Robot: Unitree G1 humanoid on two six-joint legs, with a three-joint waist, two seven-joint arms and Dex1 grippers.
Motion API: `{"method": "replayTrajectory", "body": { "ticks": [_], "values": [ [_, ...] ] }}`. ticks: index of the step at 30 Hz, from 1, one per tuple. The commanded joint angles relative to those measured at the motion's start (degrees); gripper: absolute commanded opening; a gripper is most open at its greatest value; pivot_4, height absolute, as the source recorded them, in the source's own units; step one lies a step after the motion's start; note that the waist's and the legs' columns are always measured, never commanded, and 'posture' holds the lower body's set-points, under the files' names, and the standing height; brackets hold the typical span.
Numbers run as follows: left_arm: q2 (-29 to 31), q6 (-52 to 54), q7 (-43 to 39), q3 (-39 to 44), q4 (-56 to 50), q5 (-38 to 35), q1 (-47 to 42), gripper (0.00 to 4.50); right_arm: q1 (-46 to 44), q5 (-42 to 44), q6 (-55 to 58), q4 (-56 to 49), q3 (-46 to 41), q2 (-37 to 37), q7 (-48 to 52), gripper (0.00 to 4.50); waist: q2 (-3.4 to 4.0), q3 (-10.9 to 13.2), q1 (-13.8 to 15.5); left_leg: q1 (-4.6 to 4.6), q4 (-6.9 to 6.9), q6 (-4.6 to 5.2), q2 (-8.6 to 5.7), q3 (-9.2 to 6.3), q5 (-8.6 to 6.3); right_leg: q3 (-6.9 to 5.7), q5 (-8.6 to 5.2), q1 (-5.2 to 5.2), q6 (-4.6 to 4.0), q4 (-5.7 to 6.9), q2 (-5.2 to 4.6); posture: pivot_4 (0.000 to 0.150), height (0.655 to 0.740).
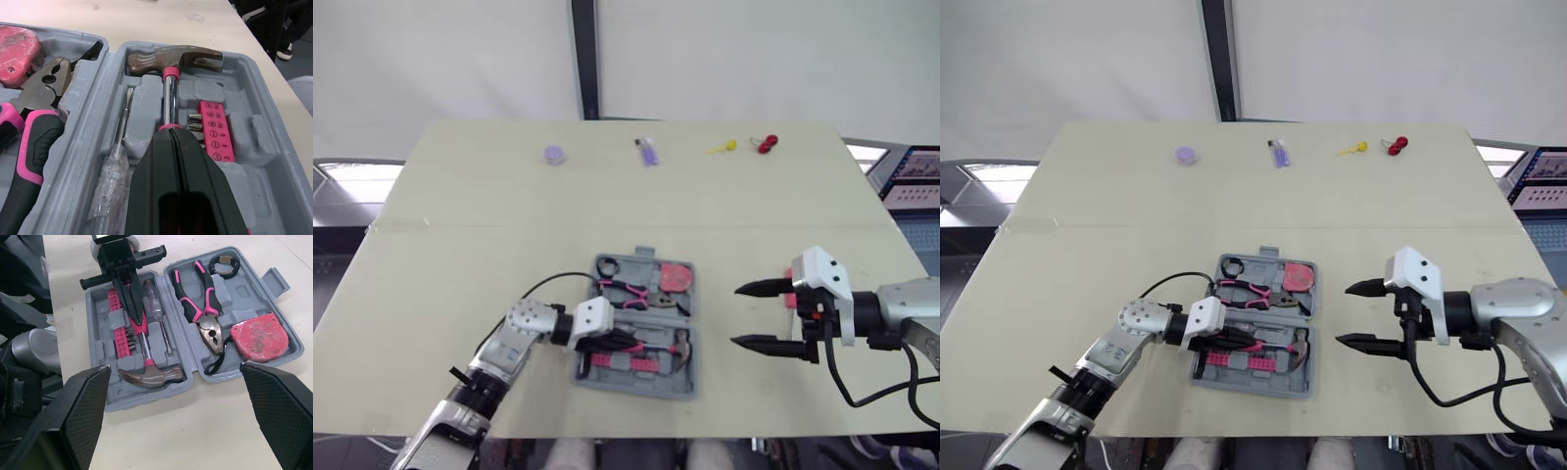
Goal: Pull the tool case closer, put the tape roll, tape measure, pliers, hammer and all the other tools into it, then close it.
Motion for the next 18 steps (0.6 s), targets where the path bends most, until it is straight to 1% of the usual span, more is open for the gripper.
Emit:
{"method": "replayTrajectory", "body": {
  "ticks": [1,3,10,15,18],
  "values": [
    [1.8,-0.8,1.5,-3.8,5.5,7.2,1.6,0.04,0.0,0.2,-0.7,-0.3,-1.6,-1.0,1.0,4.50,0.15,-0.1,0.1,0.00,0.00,0.00,0.00,0.00,0.00,0.00,0.00,0.01,0.00,0.00,0.00,0.150,0.7400],
    [2.2,-2.4,1.2,-4.7,6.2,8.2,1.8,0.04,0.1,0.1,-0.7,-0.3,-1.6,-1.0,1.1,4.50,0.25,-0.3,0.0,0.03,0.00,0.00,0.00,0.00,0.00,0.00,0.00,0.04,0.00,-0.01,0.00,0.150,0.7400],
    [3.0,-4.8,2.9,-7.0,9.0,11.7,1.6,0.04,0.3,-0.3,-0.8,-0.4,-2.0,-1.1,1.4,4.50,0.24,-0.7,0.1,0.19,-0.05,0.02,0.00,-0.03,-0.02,-0.03,0.00,0.27,0.00,-0.12,0.00,0.150,0.7400],
    [3.1,-4.6,3.5,-8.3,11.0,12.8,1.3,0.04,0.3,-0.3,-0.7,-0.4,-2.1,-1.0,1.4,4.50,0.22,-0.9,0.1,0.72,-0.16,0.06,0.00,-0.07,-0.09,-0.08,0.00,0.90,0.00,-0.32,0.01,0.150,0.7400],
    [3.2,-5.3,3.3,-8.4,11.7,12.5,1.0,0.04,0.4,-0.2,-0.7,-0.2,-2.3,-1.2,1.6,4.50,0.23,-1.0,0.1,0.84,-0.17,0.08,0.00,-0.07,-0.12,-0.07,0.00,1.01,0.00,-0.33,0.01,0.150,0.7400]
  ]
}}
